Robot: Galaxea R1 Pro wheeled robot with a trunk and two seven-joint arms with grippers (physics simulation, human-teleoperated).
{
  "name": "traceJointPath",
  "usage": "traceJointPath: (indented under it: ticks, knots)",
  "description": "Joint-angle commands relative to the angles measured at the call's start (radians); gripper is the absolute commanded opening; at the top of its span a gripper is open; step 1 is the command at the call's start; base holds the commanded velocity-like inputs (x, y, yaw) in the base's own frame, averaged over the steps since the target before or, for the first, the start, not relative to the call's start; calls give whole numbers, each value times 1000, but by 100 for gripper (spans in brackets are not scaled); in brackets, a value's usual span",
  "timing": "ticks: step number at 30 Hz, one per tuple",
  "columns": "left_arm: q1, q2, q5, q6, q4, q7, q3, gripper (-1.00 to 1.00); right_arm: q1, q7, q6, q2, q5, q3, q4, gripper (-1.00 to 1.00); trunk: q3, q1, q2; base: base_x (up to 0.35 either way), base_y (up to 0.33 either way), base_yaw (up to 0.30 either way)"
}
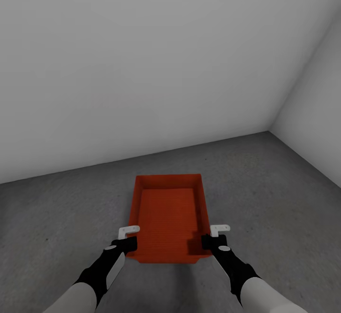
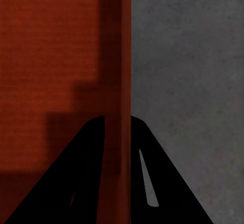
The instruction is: Move the two storage containers from the living room to the garage. In the garage, place one container on the floor and stack the other container on top of it (either order is fine).
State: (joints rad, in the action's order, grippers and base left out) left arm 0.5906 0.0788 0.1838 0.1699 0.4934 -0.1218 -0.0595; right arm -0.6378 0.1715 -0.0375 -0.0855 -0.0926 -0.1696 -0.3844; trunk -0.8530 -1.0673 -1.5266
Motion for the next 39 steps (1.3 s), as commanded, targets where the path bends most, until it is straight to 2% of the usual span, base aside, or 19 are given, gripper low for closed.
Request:
traceJointPath:
  ticks: [1,15,24,39]
  knots:
    - [0,-25,-5,-15,5,-42,47,-100,0,9,-4,1,-21,24,-1,-100,-1,0,0,0,0,0]
    - [0,-25,10,-16,3,-41,46,-100,-1,9,-4,1,-21,24,-1,-100,-1,0,0,0,0,0]
    - [0,-26,11,-16,3,-42,46,-100,-1,10,-4,1,-21,24,-1,-100,-29,-34,-63,0,0,0]
    - [0,-28,9,-16,4,-39,45,-100,0,9,0,3,-22,25,0,-100,-29,-34,-63,0,0,0]
